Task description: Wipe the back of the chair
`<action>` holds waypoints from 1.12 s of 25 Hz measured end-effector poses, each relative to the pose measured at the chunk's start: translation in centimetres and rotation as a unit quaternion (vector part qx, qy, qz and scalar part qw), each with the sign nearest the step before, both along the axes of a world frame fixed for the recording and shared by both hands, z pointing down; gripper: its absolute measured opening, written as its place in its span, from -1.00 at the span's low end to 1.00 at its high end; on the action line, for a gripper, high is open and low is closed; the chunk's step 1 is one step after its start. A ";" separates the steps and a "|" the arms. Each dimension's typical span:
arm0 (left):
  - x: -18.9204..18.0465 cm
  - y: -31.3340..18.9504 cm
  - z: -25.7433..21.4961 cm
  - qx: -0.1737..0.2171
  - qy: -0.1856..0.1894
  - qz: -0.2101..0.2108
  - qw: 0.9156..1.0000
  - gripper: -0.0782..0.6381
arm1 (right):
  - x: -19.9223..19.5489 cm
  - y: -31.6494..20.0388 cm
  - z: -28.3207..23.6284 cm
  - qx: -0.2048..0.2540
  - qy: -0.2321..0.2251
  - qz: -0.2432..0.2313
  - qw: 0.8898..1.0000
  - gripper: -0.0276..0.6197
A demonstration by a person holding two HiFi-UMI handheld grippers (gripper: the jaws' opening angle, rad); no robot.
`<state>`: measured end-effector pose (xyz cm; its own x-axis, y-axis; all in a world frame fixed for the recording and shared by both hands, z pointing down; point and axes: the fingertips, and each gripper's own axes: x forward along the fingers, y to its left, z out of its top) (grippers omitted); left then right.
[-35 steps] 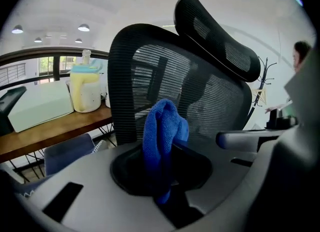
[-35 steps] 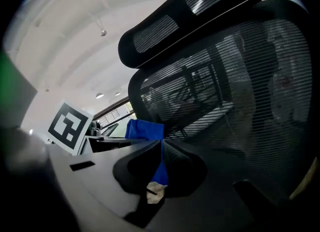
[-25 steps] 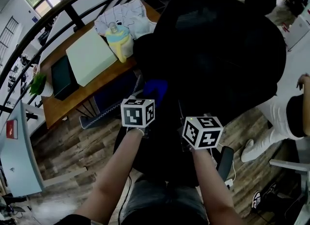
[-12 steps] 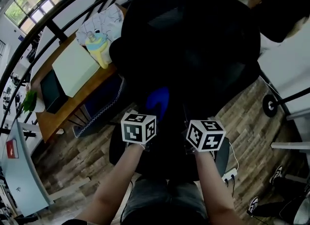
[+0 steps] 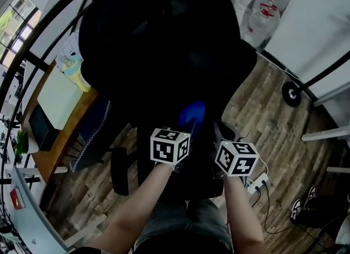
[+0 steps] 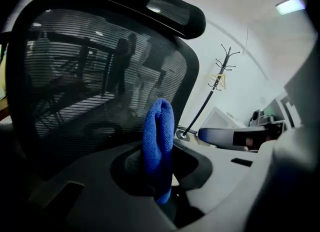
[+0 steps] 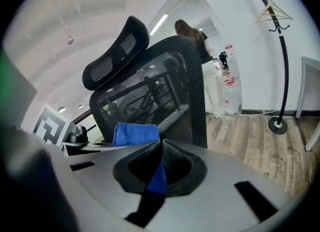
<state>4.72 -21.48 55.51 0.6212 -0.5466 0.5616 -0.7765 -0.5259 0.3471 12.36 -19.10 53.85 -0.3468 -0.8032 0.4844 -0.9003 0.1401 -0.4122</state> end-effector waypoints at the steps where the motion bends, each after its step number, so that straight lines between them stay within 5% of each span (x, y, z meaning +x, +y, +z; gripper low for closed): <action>1: 1.3 0.2 0.3 -0.002 0.000 0.012 1.000 -0.58 | 1.0 0.4 0.3 -0.002 -0.001 0.010 1.000 -0.82; 7: 8.1 1.4 2.9 -0.027 0.004 0.063 0.998 -0.58 | 5.5 2.0 1.9 -0.015 -0.010 0.055 0.998 -0.82; 13: 11.0 0.7 5.6 -0.047 -0.013 0.085 0.995 -0.58 | 7.4 2.1 3.6 -0.028 -0.015 0.068 0.997 -0.82; 28: 6.7 -2.0 7.7 -0.062 -0.015 0.021 0.998 -0.58 | 3.9 -0.2 5.3 -0.041 -0.019 0.026 0.999 -0.82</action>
